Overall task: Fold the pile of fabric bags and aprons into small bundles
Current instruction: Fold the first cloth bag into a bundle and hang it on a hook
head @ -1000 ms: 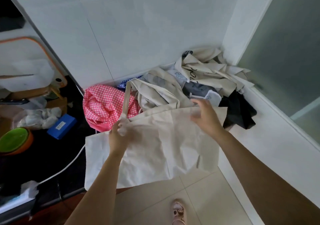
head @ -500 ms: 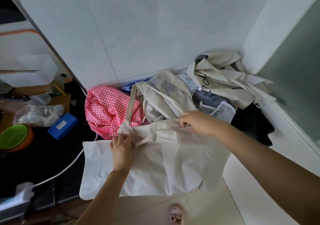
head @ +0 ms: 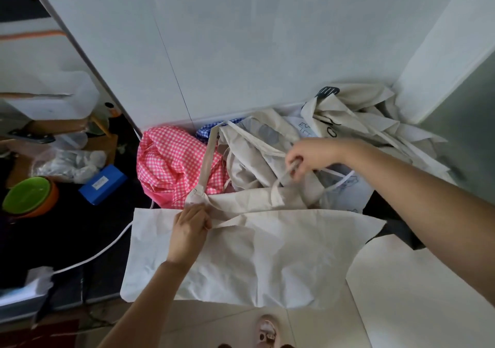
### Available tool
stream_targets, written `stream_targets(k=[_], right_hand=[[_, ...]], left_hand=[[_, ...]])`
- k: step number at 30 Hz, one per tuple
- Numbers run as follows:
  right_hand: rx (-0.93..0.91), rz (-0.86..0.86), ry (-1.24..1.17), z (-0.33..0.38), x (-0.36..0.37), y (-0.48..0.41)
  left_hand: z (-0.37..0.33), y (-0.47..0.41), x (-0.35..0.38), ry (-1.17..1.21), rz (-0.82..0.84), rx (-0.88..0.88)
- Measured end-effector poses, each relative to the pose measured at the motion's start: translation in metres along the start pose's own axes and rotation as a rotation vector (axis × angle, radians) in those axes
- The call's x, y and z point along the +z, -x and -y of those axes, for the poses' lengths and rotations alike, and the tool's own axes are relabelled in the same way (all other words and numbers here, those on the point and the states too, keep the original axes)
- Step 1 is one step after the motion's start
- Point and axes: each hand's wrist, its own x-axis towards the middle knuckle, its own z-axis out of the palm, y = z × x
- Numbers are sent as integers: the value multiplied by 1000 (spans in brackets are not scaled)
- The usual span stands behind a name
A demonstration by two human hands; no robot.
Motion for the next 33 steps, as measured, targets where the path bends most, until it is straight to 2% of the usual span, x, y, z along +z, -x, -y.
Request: stream_targets(k=[3, 4, 5, 8, 11, 13, 15, 17, 19, 22, 26, 29, 33], right_hand=[[-6, -443, -700, -25, -24, -9], [43, -550, -864, -36, -26, -12], [126, -625, -907, -47, -26, -17], [333, -845, -635, -61, -6, -24], [146, -1065, -398, -30, 26, -9], [-47, -978, -365, -2, 48, 6], [-141, -714, -254, 24, 69, 18], [-83, -441, -157, 33, 83, 20], [60, -206, -86, 32, 93, 19], [167, -53, 110, 25, 94, 21], [185, -93, -23, 16, 76, 37], [150, -285, -127, 17, 55, 45], [148, -515, -60, 12, 39, 27]], left_hand=[[-4, -8, -5, 33, 51, -59], [-6, -12, -6, 49, 73, -91], [-4, -16, -8, 59, 95, -112], [-5, -27, -11, 110, 153, -154], [-1, -33, -11, 134, 158, -135], [0, -39, -13, 108, 158, -102], [0, -44, -16, 109, 168, -96], [0, -47, -19, 142, 193, -89], [0, -48, -22, 201, 219, -101], [1, -49, -30, 203, 239, -163], [6, -54, -46, 180, 230, -206], [11, -65, -59, 176, 212, -209], [21, -79, -61, 108, 282, -197]])
